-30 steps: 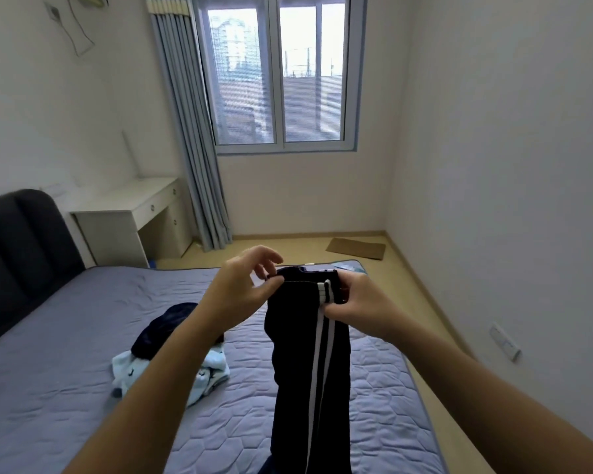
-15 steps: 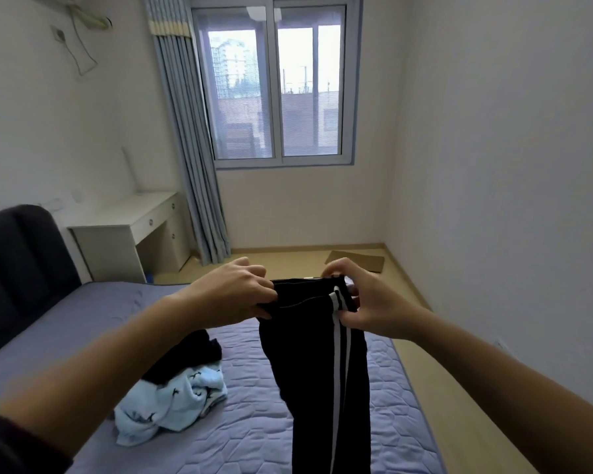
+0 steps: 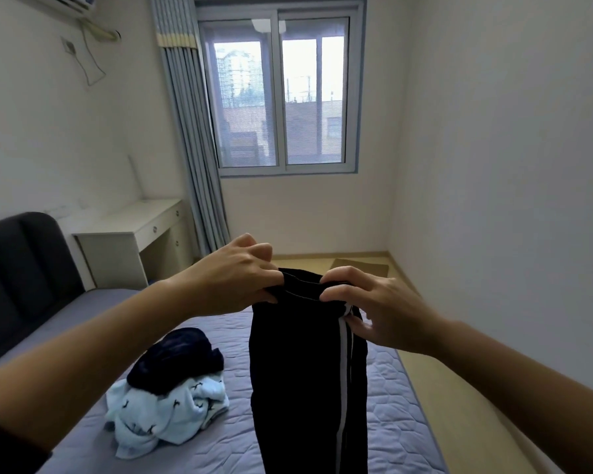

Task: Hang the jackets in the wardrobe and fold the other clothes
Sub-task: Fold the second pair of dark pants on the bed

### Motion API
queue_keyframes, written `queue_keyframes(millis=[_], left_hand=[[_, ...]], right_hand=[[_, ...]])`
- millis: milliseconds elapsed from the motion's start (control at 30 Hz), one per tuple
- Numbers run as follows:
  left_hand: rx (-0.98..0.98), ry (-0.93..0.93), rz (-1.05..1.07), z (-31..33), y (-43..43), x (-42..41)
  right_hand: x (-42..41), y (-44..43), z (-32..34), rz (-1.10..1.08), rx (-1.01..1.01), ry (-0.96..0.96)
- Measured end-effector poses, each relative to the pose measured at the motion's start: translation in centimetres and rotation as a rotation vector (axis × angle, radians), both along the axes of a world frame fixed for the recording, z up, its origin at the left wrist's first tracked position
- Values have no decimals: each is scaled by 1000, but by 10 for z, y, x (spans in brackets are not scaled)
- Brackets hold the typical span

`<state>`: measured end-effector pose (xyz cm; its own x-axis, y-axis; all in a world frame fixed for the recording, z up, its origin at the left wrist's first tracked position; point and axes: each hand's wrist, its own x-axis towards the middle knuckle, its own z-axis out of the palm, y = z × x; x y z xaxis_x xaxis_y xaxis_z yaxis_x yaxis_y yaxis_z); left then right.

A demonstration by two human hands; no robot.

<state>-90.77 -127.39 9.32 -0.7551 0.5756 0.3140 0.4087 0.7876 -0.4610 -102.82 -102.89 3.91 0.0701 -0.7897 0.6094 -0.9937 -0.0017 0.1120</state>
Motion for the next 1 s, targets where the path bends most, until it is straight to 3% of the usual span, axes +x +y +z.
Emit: queue_keyframes(millis=[100, 200, 367, 533, 633, 733, 1000], left_hand=[[-16, 4, 0, 1, -2, 2], [-37, -12, -7, 2, -5, 3], [-57, -224, 87, 8, -13, 5], [-264, -378, 173, 28, -12, 2], [-396, -433, 166, 40, -6, -3], [-357, -429, 91, 54, -2, -3], [-281, -357, -20, 75, -8, -15]], right_hand=[[-5, -3, 1, -16, 81, 6], [-15, -4, 3, -62, 288, -79], [-22, -13, 18, 48, 410, -313], [-16, -28, 55, 84, 377, -290], [-9, -33, 78, 26, 523, -190], [0, -31, 90, -41, 714, -164], [16, -20, 94, -100, 886, -245]])
